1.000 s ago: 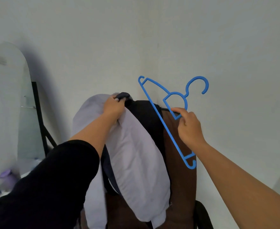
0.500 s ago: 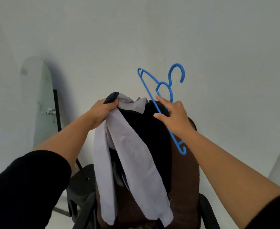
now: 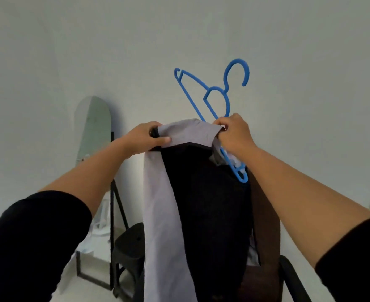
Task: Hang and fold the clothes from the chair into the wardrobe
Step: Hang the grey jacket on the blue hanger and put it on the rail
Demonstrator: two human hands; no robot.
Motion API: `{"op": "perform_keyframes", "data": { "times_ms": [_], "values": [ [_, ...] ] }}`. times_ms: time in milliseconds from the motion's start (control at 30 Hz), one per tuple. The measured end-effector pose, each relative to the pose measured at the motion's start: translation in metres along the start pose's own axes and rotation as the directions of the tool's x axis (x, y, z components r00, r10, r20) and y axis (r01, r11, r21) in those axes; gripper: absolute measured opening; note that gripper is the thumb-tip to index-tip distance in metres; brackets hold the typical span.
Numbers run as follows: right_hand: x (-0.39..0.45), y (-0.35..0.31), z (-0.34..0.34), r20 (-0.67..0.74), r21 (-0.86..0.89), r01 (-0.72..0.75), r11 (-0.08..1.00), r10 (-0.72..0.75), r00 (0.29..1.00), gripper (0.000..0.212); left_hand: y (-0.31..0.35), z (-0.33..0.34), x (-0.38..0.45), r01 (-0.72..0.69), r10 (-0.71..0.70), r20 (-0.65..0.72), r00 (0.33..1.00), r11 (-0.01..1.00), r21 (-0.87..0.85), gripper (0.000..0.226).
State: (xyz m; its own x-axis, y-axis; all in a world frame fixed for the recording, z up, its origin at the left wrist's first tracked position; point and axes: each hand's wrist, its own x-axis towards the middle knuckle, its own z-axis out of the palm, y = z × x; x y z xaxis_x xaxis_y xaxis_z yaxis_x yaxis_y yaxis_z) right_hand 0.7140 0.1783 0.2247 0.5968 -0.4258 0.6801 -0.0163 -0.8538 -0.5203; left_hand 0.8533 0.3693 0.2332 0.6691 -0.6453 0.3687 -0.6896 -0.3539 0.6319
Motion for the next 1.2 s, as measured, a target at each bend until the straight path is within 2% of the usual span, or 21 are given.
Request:
{"op": "perform_keyframes", "data": {
  "times_ms": [67,100,167,233,300,367,467,533,600,700,767,867,967,1033,1133,1200],
  "values": [
    [-0.006,-0.033,-0.004,0.025,-0.031,0.045,0.999,-0.044,0.999,0.022,0.010,-0.001,-0.020,-0.032,0.022,0.090,0.996,0.993,0.116,0.056],
    [-0.013,-0.047,-0.004,0.055,-0.064,0.083,0.994,-0.080,0.995,0.022,0.019,0.003,-0.031,-0.061,0.037,0.152,0.988,0.986,0.155,0.060],
    [-0.031,-0.066,-0.003,0.121,-0.152,0.135,0.979,-0.117,0.986,0.021,0.034,0.015,-0.050,-0.122,0.068,0.252,0.965,0.971,0.205,0.044],
    [-0.053,-0.072,-0.007,0.114,-0.180,0.106,0.978,-0.086,0.990,0.020,0.041,0.024,-0.066,-0.133,0.099,0.241,0.966,0.982,0.131,0.031],
    [-0.072,-0.073,-0.018,0.077,-0.138,0.032,0.990,-0.022,0.997,0.021,0.041,0.025,-0.075,-0.118,0.114,0.165,0.980,0.993,0.015,0.027],
    [-0.094,-0.074,-0.031,0.095,-0.080,-0.036,0.996,0.044,0.994,0.023,0.041,0.021,-0.085,-0.138,0.146,0.079,0.986,0.985,-0.103,0.026],
    [-0.125,-0.065,-0.037,0.188,0.024,-0.175,0.984,0.168,0.968,0.040,0.051,0.014,-0.096,-0.185,0.187,-0.022,0.982,0.932,-0.313,0.035],
    [-0.143,-0.058,-0.037,0.248,0.025,-0.242,0.970,0.228,0.941,0.041,0.062,0.006,-0.102,-0.205,0.218,-0.016,0.976,0.888,-0.412,0.038],
    [-0.156,-0.058,-0.037,0.273,0.018,-0.296,0.955,0.280,0.920,0.029,0.071,-0.003,-0.105,-0.250,0.285,0.011,0.958,0.857,-0.450,0.037],
    [-0.163,-0.063,-0.041,0.262,0.064,-0.311,0.948,0.284,0.922,0.040,0.082,-0.012,-0.111,-0.298,0.363,0.052,0.930,0.831,-0.471,0.037],
    [-0.163,-0.067,-0.047,0.272,0.054,-0.306,0.951,0.281,0.920,0.041,0.084,-0.017,-0.112,-0.278,0.347,0.053,0.936,0.825,-0.492,0.036],
    [-0.160,-0.067,-0.064,0.303,-0.019,-0.247,0.969,0.241,0.922,0.042,0.073,-0.021,-0.107,-0.201,0.236,0.032,0.971,0.883,-0.423,0.022],
    [-0.151,-0.061,-0.084,0.274,-0.085,-0.174,0.981,0.191,0.942,0.039,0.053,-0.023,-0.101,-0.153,0.152,-0.017,0.988,0.984,-0.093,0.018],
    [-0.141,-0.057,-0.097,0.265,-0.123,-0.164,0.979,0.192,0.945,0.036,0.052,-0.016,-0.102,-0.093,0.092,0.073,0.993,0.996,0.012,0.017],
    [-0.126,-0.052,-0.111,0.238,-0.149,-0.179,0.972,0.211,0.948,0.037,0.075,0.007,-0.115,0.005,0.031,0.309,0.950,0.993,-0.115,0.018],
    [-0.118,-0.051,-0.116,0.207,-0.165,-0.185,0.969,0.217,0.954,0.040,0.095,0.029,-0.120,0.024,0.048,0.398,0.916,0.985,-0.173,0.030]
  ]
}}
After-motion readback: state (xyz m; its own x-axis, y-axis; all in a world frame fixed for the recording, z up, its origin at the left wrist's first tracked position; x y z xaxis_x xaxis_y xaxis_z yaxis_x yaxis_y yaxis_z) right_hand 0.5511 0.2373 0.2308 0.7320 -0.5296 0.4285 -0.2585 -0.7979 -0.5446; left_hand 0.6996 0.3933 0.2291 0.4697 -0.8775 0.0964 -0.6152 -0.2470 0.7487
